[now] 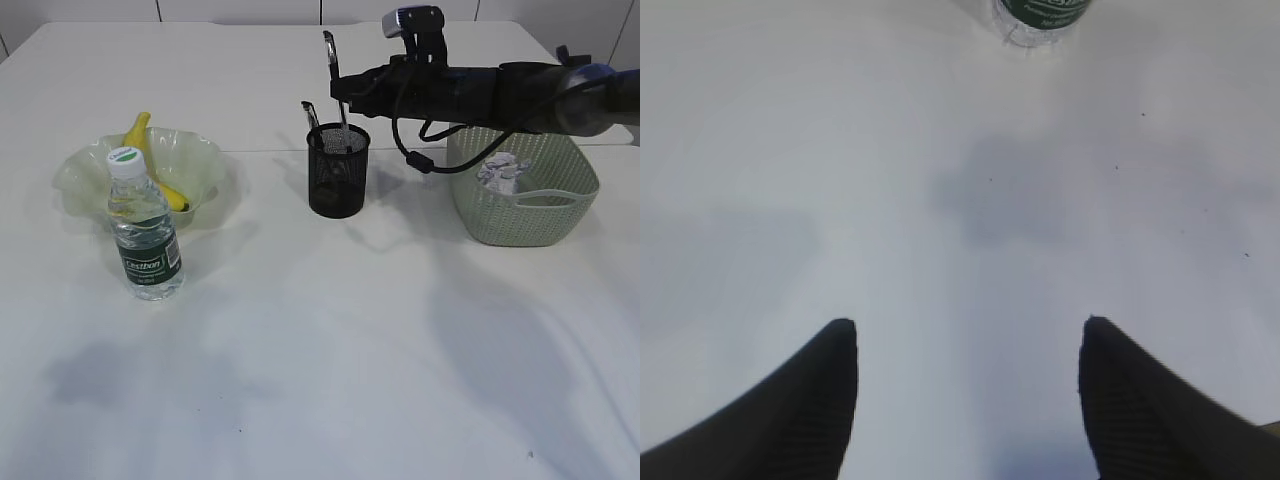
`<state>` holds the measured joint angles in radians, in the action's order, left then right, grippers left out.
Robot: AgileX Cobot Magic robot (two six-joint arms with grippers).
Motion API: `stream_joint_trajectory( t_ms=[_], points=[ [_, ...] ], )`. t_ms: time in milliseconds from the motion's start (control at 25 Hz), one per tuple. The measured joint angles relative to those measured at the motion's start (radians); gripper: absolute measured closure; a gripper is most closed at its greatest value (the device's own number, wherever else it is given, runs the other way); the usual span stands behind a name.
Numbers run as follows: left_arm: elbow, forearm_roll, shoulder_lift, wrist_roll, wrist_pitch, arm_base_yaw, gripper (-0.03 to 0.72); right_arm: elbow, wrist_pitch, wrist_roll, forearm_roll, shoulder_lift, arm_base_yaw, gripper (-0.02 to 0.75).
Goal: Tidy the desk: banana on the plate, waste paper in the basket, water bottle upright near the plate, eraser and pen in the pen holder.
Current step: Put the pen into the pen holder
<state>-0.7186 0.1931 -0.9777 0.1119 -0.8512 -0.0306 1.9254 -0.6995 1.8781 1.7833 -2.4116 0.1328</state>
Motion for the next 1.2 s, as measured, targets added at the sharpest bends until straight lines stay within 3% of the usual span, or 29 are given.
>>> stream_joint_trajectory(
  t_ms=[320,680,1200],
  points=[
    [0.0,0.0,0.0,0.0,-0.002,0.0,0.2,0.0,0.0,0.0,0.0,-0.002,0.0,0.692],
    [0.0,0.0,0.0,0.0,-0.002,0.0,0.2,0.0,0.0,0.0,0.0,-0.002,0.0,0.619],
    [0.0,0.006,0.0,0.0,-0.002,0.0,0.2,0.0,0.002,-0.002,0.0,-0.002,0.0,0.61]
  ],
)
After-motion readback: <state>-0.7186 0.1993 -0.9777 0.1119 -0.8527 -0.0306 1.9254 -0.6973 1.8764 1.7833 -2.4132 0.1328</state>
